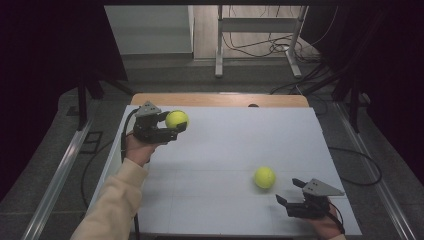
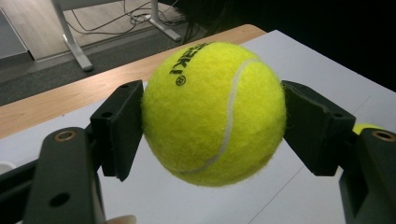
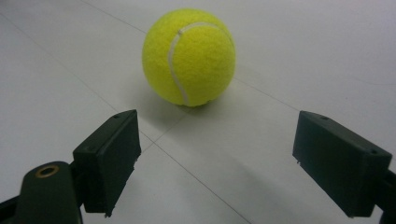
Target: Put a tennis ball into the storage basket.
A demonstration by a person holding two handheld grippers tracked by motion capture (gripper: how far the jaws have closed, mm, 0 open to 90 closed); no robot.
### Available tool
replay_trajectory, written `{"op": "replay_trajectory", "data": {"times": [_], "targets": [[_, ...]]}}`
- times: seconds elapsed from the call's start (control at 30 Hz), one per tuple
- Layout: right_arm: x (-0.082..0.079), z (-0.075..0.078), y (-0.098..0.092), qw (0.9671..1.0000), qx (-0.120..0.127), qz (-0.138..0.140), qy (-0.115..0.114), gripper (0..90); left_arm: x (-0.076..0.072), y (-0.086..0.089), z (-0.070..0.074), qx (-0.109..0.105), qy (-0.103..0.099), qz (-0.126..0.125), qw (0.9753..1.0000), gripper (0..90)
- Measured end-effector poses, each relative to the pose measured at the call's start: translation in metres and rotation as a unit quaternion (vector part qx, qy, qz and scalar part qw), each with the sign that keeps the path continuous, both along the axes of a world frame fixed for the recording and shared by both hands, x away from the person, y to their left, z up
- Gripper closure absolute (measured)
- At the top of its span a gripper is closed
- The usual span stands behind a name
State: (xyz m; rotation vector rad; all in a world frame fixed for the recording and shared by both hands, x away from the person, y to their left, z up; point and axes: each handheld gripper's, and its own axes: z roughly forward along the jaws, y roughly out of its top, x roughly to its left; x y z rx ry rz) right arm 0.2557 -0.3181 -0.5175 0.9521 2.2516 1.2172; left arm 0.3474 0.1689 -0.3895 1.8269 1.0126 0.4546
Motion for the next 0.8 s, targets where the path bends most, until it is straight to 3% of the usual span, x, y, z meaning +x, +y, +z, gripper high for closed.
{"op": "replay_trajectory", "data": {"times": [0.8], "targets": [[0.0,0.0,0.0,1.0,0.0,-0.001,0.0,15.7,-0.001,0.03,0.002,-0.003,0.003,0.038,0.9993,26.5]]}}
